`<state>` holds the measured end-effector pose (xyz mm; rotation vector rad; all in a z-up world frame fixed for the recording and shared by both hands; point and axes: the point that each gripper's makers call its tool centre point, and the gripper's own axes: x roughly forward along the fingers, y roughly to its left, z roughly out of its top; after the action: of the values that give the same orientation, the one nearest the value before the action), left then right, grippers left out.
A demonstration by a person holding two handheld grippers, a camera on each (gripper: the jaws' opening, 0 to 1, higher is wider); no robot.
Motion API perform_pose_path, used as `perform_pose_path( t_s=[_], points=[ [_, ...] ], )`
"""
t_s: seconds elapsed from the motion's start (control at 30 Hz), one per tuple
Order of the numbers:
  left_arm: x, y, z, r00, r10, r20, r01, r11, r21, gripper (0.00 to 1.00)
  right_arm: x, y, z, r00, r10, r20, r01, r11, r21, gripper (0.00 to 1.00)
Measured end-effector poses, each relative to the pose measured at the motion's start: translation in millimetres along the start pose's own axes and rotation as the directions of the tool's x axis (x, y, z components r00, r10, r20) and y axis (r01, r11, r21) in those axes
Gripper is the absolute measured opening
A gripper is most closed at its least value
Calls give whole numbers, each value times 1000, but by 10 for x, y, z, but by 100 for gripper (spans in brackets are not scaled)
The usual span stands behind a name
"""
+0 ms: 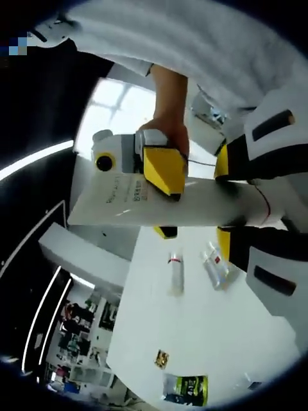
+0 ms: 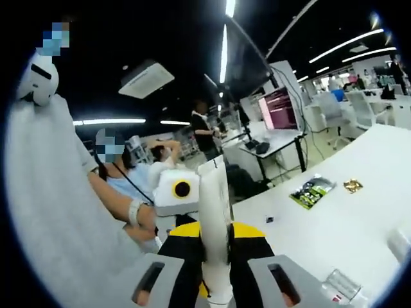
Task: Arrange the skincare products in the storage area until every visible bottle or jar stands upright without overlapping.
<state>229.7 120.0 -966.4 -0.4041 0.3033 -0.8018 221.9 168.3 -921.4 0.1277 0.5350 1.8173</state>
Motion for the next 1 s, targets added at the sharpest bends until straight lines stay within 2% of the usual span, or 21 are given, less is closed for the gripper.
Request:
perform_pose_path(
  t_s=[0.07, 0.23, 0.33, 0.5, 0.6, 0.63, 0.7, 0.77, 0.8, 0.87, 0.9, 1.0],
  points=[
    [-11, -49, 23, 999, -39, 10, 39, 999, -7, 21, 2, 82, 36, 998, 62, 22, -62, 998, 22, 8],
    [-21, -97, 55, 997, -75, 27, 76, 997, -25, 20, -4, 100, 66, 994, 102, 46, -105, 994, 45, 8],
    [-14, -129, 13, 994, -109, 3, 109, 992, -64, 20, 22, 130, 40, 990, 135, 46, -138, 988, 74, 8],
    [13, -130, -79, 995, -92, -38, 89, 993, -71, 18, 72, 91, -43, 991, 131, 29, -133, 985, 109, 9],
    [4, -30, -89, 998, -30, -48, 26, 996, -81, 17, 94, -53, -52, 998, 43, 40, -50, 981, 188, 11],
    [-13, 68, -97, 998, 28, -56, -31, 998, -52, 17, 107, -121, -56, 999, 9, 44, -17, 979, 203, 13],
    [-20, 130, -112, 995, 74, -67, -79, 995, -64, 17, 135, -184, -62, 998, -38, 48, 28, 979, 201, 15],
    [-31, 205, -119, 990, 122, -74, -126, 991, -43, 16, 151, -236, -80, 995, -87, 39, 78, 976, 201, 18],
    [-41, 246, -110, 986, 152, -71, -155, 987, -30, 16, 162, -250, -72, 993, -106, 45, 96, 976, 198, 19],
    [-65, 332, -103, 974, 214, -71, -217, 976, -33, 16, 180, -343, -71, 980, -192, 52, 175, 958, 228, 22],
    [-79, 388, -95, 965, 253, -67, -255, 967, -14, 16, 188, -361, -69, 976, -210, 56, 192, 955, 224, 23],
    [-100, 473, -114, 946, 315, -82, -318, 948, -20, 16, 214, -444, -104, 953, -299, 40, 283, 931, 231, 26]
  ],
)
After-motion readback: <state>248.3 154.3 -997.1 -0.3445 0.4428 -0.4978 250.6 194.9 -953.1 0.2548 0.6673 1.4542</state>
